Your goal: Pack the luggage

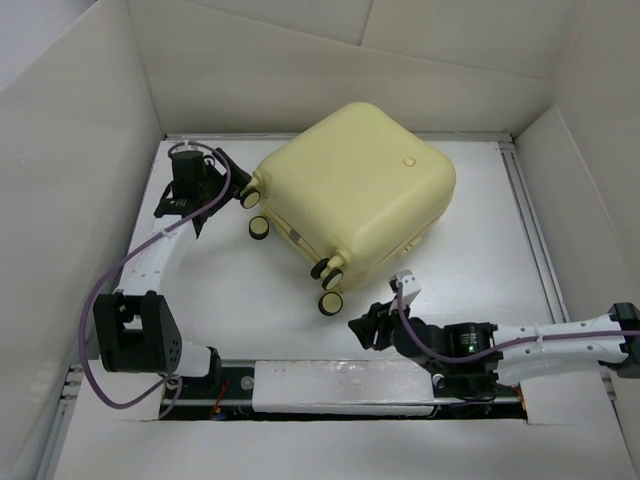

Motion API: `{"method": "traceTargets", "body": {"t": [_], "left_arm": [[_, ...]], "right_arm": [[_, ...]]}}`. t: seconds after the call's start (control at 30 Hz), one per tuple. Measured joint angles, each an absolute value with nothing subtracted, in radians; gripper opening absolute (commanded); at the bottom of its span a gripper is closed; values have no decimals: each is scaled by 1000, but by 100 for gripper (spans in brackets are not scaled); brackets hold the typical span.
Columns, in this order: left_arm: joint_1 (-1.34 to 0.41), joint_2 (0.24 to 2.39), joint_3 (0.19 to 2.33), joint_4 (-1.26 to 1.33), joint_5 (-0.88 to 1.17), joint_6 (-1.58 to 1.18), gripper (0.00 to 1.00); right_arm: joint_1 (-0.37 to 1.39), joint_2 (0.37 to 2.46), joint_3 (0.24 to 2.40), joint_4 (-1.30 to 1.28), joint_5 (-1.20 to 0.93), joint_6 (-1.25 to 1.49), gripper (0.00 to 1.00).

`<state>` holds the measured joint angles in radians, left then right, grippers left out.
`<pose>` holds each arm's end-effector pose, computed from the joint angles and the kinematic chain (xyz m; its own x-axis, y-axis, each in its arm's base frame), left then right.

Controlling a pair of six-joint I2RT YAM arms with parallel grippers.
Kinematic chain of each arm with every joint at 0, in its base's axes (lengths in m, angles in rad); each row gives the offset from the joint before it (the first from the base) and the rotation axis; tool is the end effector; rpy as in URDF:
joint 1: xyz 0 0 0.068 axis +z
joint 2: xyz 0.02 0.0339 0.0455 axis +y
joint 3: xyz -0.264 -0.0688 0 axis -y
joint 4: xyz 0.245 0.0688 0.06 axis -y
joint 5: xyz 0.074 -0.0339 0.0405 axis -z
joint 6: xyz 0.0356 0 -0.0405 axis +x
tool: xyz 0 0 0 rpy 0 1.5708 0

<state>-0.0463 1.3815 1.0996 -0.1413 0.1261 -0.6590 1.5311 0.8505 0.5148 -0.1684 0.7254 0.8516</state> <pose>0.3215 -0.0194 0.3174 -0.4226 -0.5885 -0.6892 -0.1243 0.7909 -0.5991 0.0309 0.1840 0.2393 -0.5578 0.1411 -0.8179 -0.4629 0.7651 0.4476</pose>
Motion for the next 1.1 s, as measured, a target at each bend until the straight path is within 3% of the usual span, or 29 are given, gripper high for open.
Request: {"method": "traceTargets", "body": {"t": [0.4, 0.57, 0.67, 0.73, 0.83, 1.1], "left_arm": [[-28, 1472, 1070, 4, 197, -760, 71], [-22, 1470, 1009, 111, 222, -805, 60], [-17, 1454, 959, 189, 241, -836, 60], [-17, 1428, 931, 219, 251, -841, 71], [-23, 1354, 888, 217, 289, -846, 77], [-49, 1225, 885, 137, 350, -794, 74]], "right_arm": [[1531, 733, 476, -212, 726, 849, 55], [1531, 719, 476, -249, 736, 849, 58], [1531, 716, 477, -299, 757, 862, 61], [1531, 706, 478, -339, 770, 872, 62], [1531, 672, 478, -376, 784, 883, 62], [1531, 630, 481, -390, 793, 888, 66]]}}
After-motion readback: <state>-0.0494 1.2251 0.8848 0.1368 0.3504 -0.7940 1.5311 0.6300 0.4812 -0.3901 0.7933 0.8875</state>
